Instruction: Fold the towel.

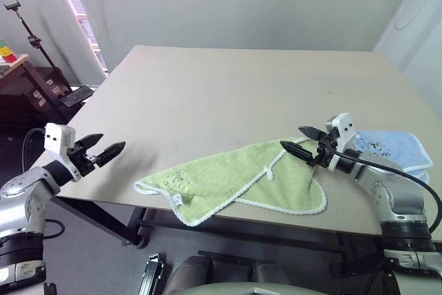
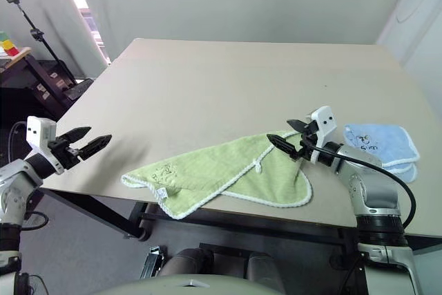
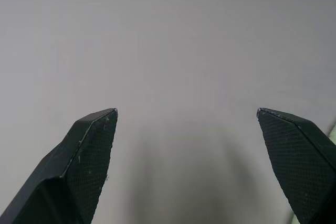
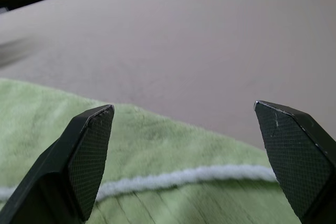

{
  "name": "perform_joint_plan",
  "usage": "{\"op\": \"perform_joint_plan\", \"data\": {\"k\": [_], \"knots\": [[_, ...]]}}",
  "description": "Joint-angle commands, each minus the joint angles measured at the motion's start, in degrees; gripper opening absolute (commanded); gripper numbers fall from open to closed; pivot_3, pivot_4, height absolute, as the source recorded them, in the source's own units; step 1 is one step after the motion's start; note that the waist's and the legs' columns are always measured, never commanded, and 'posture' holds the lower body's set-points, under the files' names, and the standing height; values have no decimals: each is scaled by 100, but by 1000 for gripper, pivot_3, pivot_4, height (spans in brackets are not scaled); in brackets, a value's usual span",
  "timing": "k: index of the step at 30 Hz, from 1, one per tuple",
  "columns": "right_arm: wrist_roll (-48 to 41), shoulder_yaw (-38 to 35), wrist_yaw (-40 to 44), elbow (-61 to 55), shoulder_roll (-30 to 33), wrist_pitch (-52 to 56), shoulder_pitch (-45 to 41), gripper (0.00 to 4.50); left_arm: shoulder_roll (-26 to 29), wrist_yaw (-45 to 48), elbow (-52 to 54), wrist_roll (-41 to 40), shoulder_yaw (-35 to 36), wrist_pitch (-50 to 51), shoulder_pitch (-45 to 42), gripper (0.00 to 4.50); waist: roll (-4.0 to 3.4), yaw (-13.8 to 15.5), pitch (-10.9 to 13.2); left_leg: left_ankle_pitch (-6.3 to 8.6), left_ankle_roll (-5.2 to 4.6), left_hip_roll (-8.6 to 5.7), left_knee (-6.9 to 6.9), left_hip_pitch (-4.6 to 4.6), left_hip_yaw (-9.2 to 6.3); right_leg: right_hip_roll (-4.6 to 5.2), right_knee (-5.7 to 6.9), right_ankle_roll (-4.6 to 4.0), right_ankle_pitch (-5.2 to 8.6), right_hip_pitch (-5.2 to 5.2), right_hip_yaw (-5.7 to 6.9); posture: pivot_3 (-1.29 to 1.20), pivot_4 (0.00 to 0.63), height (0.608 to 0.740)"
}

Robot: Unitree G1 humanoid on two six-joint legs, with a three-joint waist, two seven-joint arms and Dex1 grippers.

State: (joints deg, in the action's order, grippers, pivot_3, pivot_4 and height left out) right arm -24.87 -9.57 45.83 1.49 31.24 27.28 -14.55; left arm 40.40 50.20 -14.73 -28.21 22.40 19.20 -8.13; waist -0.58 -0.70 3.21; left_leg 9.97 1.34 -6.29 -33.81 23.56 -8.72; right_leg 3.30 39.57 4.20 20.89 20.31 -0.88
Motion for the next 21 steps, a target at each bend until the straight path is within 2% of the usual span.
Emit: {"op": "perform_joint_plan", "data": {"k": [1, 7, 11, 17, 21], "knots": [[-210, -210, -177, 6, -163, -40, -296, 4472, -82, -169, 619, -253, 182, 148, 11, 4500, 0, 12, 0, 0, 0, 0, -1, 0, 0, 0, 0, 0, 0, -1, 0, 0, 0, 740], [-369, -415, -297, 155, -50, 210, -326, 4472, -205, -181, 1323, -473, 144, 516, 404, 4500, 5, 5, -3, 4, -6, 2, -1, 0, 15, 1, -4, 0, 0, 0, -8, 0, 0, 740], [-111, -363, -432, 593, 211, 340, -547, 4472, -268, -198, 1590, -531, 15, 662, 491, 4500, 5, 1, -3, 4, -7, 5, 0, -1, 24, 0, -4, 0, 0, 3, -13, 0, 0, 740], [520, -91, -639, 2094, 601, 433, -1171, 4472, -597, 33, 2235, -824, -672, 1085, 458, 4500, 6, 0, -4, 6, -11, 6, -10, -4, 49, 1, -4, 3, -2, -1, -33, 0, 0, 740], [711, -18, -392, 2994, 770, 290, -1584, 4472, -782, 86, 2701, -777, -1241, 1160, 416, 4500, 8, -3, -3, 9, -19, 8, -9, -4, 58, 1, -5, 8, -5, -1, -39, 0, 0, 740]]}}
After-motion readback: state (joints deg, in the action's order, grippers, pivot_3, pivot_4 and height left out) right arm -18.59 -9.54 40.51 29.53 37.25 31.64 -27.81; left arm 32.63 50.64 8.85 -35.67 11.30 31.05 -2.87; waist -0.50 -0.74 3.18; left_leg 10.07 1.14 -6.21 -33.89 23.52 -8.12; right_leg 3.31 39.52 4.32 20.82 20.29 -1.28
